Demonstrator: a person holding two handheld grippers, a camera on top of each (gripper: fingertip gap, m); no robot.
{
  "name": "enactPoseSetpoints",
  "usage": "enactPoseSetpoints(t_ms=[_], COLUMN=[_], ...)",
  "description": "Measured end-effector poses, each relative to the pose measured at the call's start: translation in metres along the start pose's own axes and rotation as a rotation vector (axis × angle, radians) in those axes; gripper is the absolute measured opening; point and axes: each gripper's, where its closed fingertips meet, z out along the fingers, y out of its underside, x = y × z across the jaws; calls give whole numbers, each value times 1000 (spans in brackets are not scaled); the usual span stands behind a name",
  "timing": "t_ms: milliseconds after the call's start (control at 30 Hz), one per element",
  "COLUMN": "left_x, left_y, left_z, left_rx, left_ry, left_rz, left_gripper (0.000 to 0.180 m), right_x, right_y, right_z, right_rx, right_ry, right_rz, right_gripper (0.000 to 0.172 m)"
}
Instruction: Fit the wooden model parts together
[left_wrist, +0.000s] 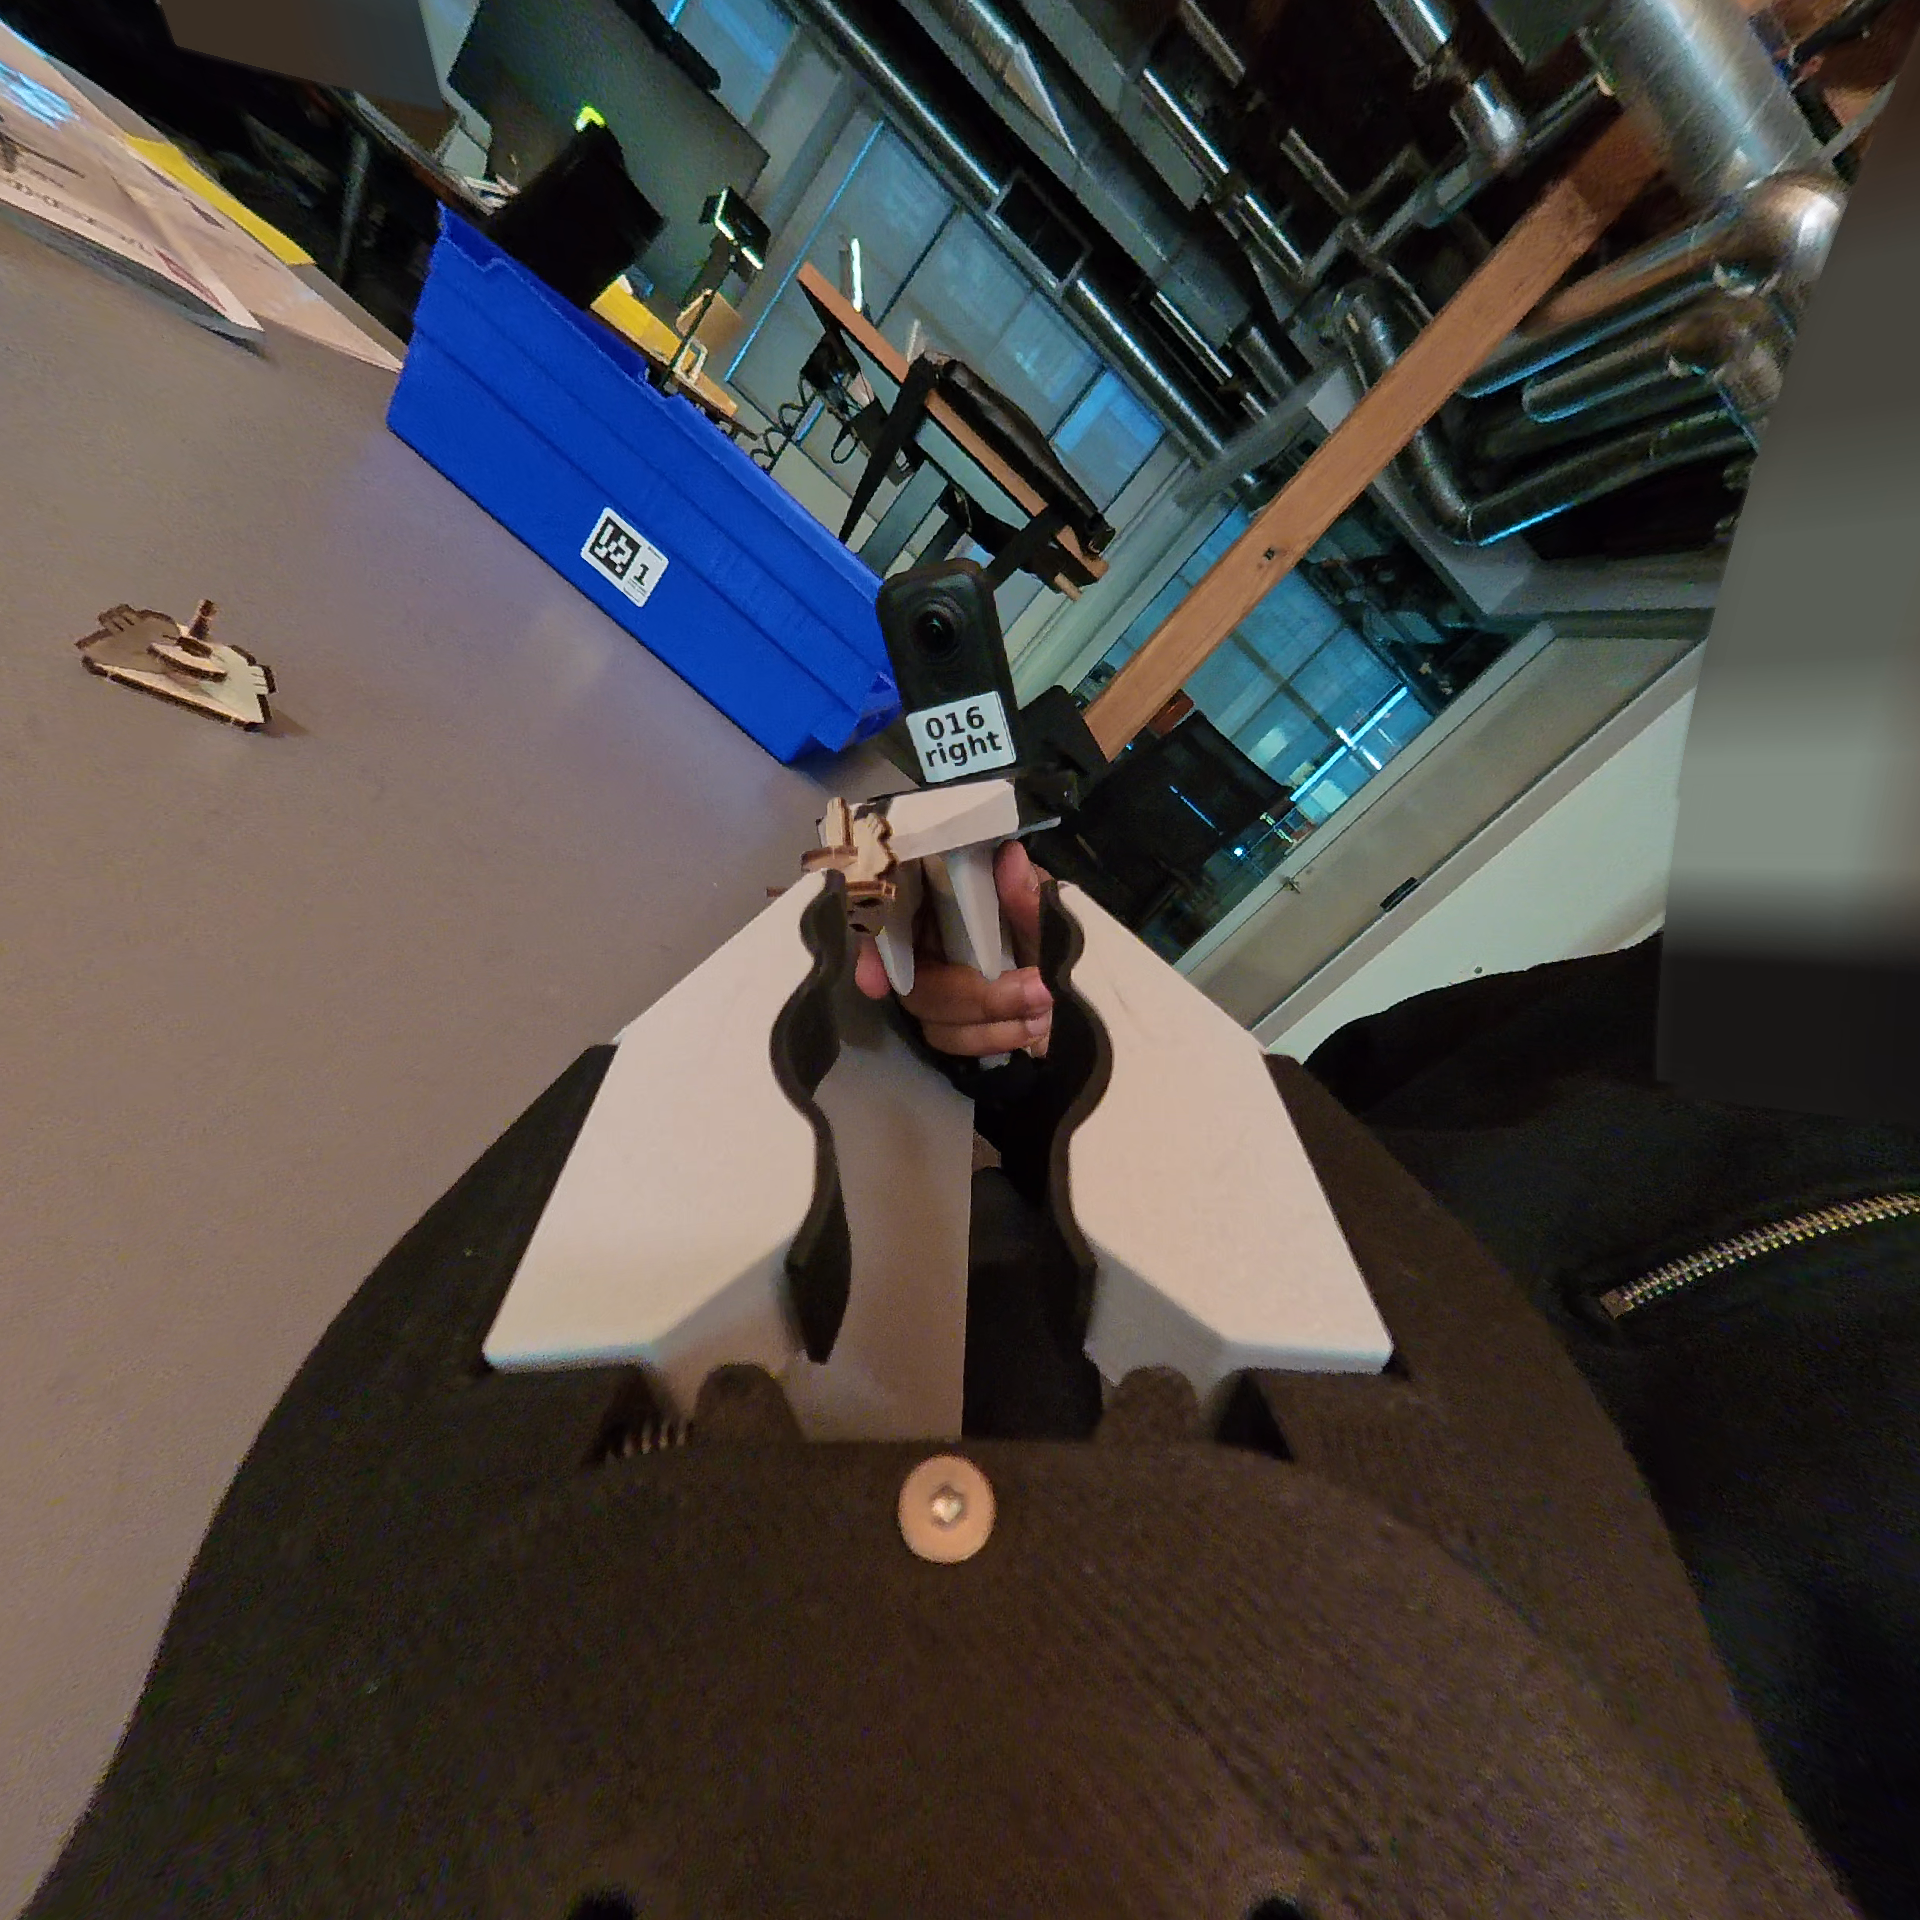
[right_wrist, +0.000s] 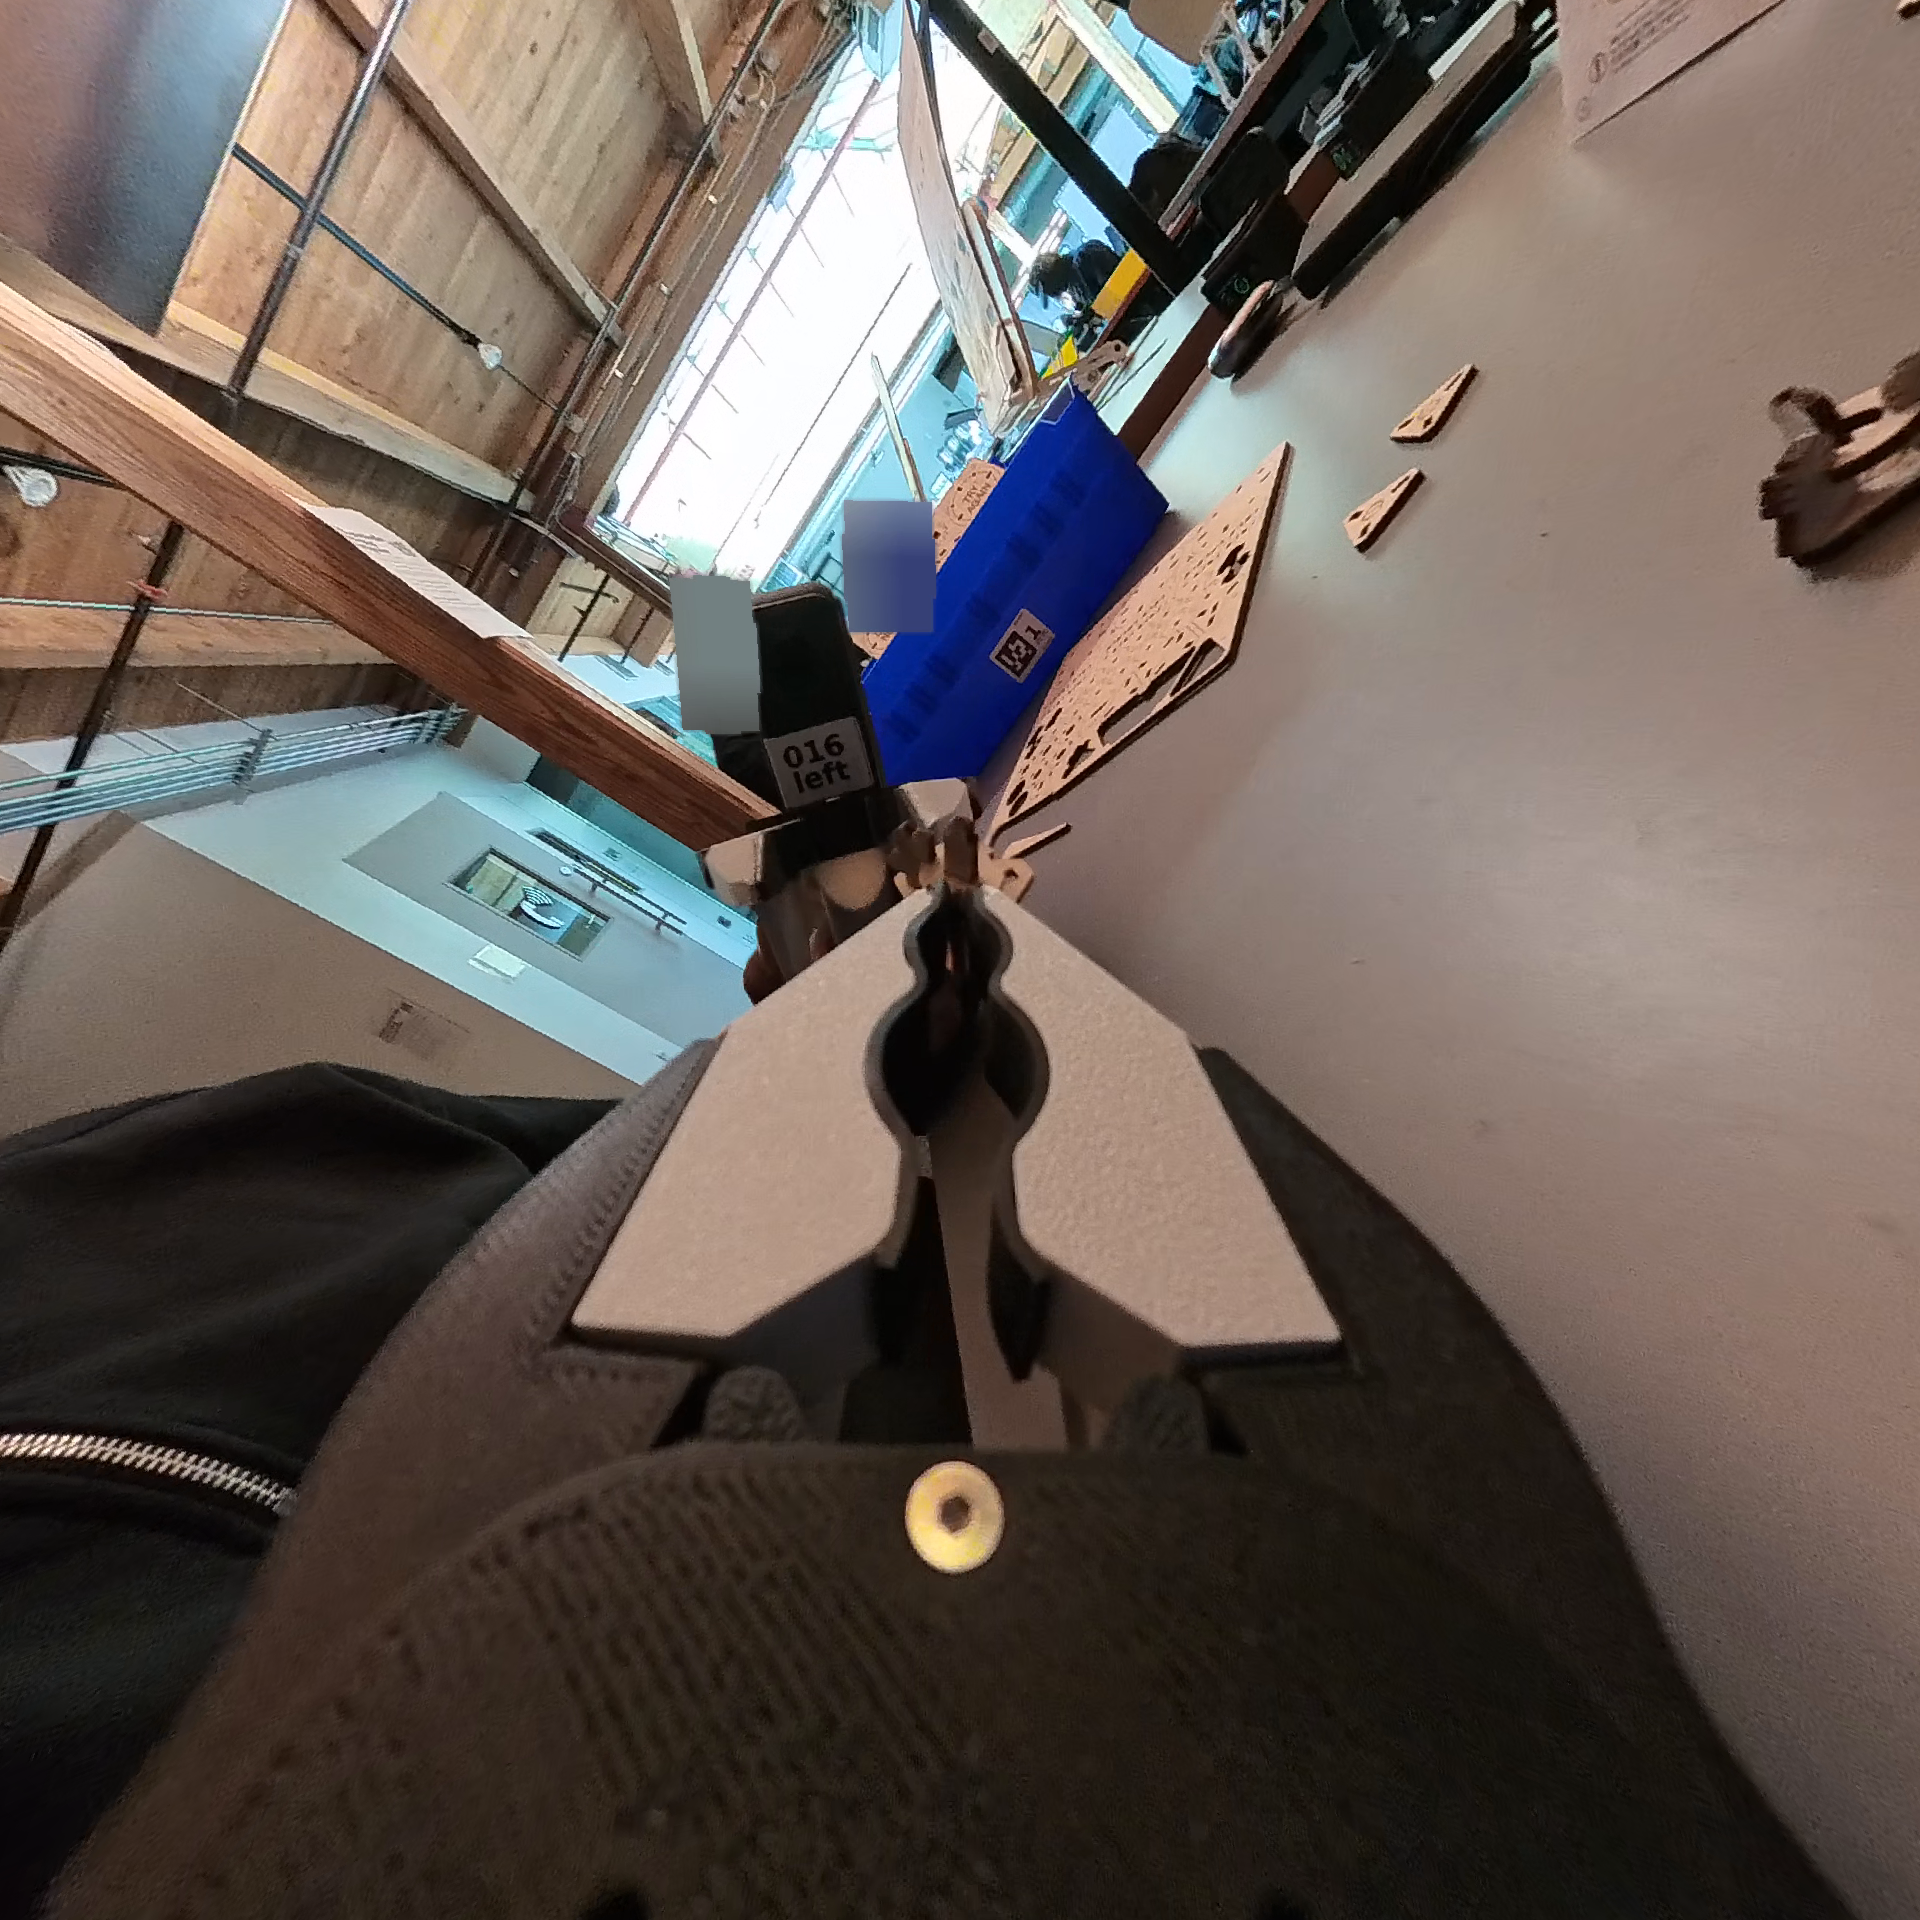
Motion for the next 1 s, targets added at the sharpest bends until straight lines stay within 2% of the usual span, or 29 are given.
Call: enactPoseSetpoints(t_ms=[1000], left_x=[0], left_y=[1], left_z=[1], left_rx=[-7], left_ry=[4], left_rz=[-5], left_gripper=[34], right_x=[0], right_y=[-3], right_z=[-3], right_rx=[7], right_ry=[-43], right_rz=[40], right_gripper=[0])
